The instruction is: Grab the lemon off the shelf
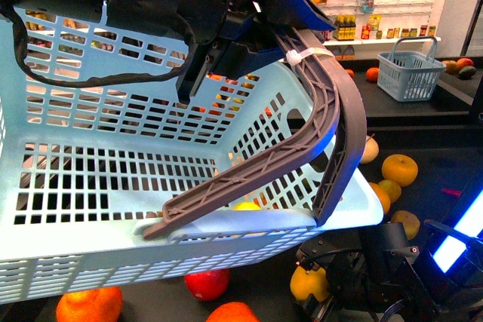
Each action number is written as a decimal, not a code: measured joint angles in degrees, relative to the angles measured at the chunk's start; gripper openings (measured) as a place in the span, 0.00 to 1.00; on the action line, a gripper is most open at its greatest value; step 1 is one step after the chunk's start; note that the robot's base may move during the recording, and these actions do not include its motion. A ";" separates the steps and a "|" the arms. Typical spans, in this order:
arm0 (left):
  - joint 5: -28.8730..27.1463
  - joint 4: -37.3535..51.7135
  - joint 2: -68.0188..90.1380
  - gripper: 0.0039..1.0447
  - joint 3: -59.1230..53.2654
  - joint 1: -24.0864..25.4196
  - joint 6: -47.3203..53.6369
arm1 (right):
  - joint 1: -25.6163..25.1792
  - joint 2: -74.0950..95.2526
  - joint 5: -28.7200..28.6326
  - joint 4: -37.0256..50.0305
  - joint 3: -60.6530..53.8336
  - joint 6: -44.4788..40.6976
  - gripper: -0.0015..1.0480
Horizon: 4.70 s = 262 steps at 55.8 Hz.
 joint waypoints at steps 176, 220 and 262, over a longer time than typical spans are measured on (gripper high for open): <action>0.09 0.00 0.04 0.08 0.00 -0.02 -0.79 | -4.50 -74.99 19.32 27.43 -59.14 42.58 0.98; 0.00 0.00 0.04 0.08 0.00 -0.04 -0.57 | -6.03 -137.66 23.02 -7.13 -85.83 34.34 0.06; 0.09 0.00 0.07 0.08 0.00 -0.04 -0.81 | -5.90 -154.73 23.61 -19.71 -88.83 34.34 0.07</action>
